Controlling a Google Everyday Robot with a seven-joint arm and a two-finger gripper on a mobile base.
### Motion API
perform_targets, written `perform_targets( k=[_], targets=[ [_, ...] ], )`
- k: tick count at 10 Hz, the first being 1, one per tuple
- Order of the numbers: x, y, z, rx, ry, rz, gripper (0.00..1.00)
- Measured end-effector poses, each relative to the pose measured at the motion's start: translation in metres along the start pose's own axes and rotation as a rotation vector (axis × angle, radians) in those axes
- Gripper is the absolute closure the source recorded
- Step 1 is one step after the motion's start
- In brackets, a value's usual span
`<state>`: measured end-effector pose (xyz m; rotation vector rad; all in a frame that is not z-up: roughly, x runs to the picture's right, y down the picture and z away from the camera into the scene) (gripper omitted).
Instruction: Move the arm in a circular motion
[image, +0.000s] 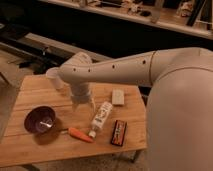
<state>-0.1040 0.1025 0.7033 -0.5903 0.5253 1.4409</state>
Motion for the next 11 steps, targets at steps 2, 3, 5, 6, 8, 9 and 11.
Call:
perform_targets(
  k=[2,3,5,6,8,9,11],
  targets=[
    [0.0,0.0,0.0,0.0,0.0,0.0,0.35],
    [0.0,0.0,0.0,0.0,0.0,0.0,0.35],
    [0.0,0.0,0.0,0.0,0.0,0.0,0.35],
    [0.0,-0.001,0.0,0.001,0.001,0.001,0.35],
    [-0.003,-0.016,-0.007,0.014,-0.007,0.007,0.35],
    [-0.009,-0.026,-0.012,0.023,-0.019,0.014,0.35],
    [-0.03,-0.05,-0.025,0.048,-0.047,0.038,0.35]
  ],
)
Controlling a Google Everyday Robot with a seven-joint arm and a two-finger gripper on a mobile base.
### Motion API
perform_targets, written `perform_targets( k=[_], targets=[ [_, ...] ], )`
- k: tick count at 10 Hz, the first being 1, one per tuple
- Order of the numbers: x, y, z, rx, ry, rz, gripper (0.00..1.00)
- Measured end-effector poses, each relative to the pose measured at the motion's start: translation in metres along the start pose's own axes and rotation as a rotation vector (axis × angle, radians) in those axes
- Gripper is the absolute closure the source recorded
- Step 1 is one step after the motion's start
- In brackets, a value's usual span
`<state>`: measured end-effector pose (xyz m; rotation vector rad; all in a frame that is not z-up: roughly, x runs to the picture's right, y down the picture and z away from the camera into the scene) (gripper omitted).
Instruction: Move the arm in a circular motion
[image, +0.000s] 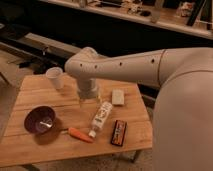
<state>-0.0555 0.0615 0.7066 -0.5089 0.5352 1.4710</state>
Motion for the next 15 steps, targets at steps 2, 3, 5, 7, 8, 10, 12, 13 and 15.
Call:
perform_targets(
  k=[2,3,5,7,8,10,12,13,15],
  targets=[
    [-0.024,-0.005,-0.006,0.006,-0.021,-0.006,0.35],
    [-0.039,-0.005,-0.008,0.007,-0.028,-0.015,0.35],
    [-0.073,0.01,-0.004,-0.011,-0.038,-0.046,0.35],
    [-0.103,0.038,0.002,-0.032,-0.036,-0.093,0.35],
    [-0.113,0.052,0.004,-0.041,-0.034,-0.114,0.35],
    [-0.124,0.081,0.009,-0.056,-0.022,-0.157,0.35],
    [-0.123,0.105,0.014,-0.069,-0.006,-0.191,0.35],
    [-0.113,0.127,0.018,-0.082,0.014,-0.221,0.35],
    [-0.089,0.154,0.02,-0.111,0.049,-0.26,0.35]
  ],
)
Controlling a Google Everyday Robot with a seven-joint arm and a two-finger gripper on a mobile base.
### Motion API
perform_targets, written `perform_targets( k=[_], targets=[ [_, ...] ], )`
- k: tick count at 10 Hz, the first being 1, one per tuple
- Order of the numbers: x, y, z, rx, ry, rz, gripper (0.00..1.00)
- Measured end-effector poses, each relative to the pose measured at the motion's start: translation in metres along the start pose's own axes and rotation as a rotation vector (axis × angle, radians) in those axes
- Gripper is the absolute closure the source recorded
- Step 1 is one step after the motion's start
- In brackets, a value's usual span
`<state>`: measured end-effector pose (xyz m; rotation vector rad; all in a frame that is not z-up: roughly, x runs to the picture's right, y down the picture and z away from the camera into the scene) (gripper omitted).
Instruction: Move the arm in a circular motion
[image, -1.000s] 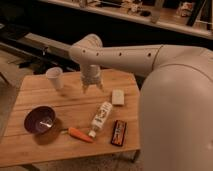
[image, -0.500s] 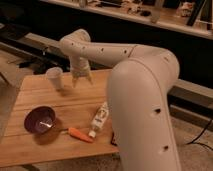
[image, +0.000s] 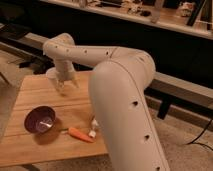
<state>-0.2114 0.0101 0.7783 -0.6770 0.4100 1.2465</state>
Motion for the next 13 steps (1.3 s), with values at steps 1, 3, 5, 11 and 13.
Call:
perform_targets(
  k=[1,3,5,11,13],
  targets=[
    [0.008,0.007,0.001,-0.008,0.014,-0.005,0.35],
    [0.037,0.019,0.0,-0.018,0.055,-0.011,0.35],
    [0.069,0.017,-0.005,-0.014,0.096,-0.003,0.35],
    [0.135,-0.023,-0.027,-0.002,0.112,0.081,0.35],
    [0.144,-0.056,-0.037,0.02,0.087,0.14,0.35]
  ],
)
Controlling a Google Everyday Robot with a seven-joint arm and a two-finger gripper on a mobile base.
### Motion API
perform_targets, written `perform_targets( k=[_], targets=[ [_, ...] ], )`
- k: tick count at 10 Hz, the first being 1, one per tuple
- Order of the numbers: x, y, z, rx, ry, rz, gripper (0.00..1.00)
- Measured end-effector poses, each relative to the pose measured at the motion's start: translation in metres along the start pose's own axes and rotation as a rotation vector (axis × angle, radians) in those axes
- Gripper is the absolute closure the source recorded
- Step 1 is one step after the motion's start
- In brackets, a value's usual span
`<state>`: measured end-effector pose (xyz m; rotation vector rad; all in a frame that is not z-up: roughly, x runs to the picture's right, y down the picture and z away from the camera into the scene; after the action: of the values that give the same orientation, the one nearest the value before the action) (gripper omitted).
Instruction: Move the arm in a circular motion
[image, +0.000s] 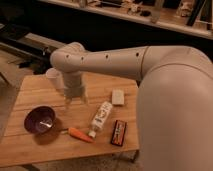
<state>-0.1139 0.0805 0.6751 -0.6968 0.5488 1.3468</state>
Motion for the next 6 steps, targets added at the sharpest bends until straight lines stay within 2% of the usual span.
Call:
perform_targets(
  k=[2,4,6],
  targets=[
    [-0.004,-0.033,-0.01,0.02,-0.031,0.05,0.35],
    [-0.018,-0.052,-0.018,0.037,-0.061,0.063,0.35],
    [-0.052,-0.077,-0.024,0.06,-0.104,0.075,0.35]
  ],
)
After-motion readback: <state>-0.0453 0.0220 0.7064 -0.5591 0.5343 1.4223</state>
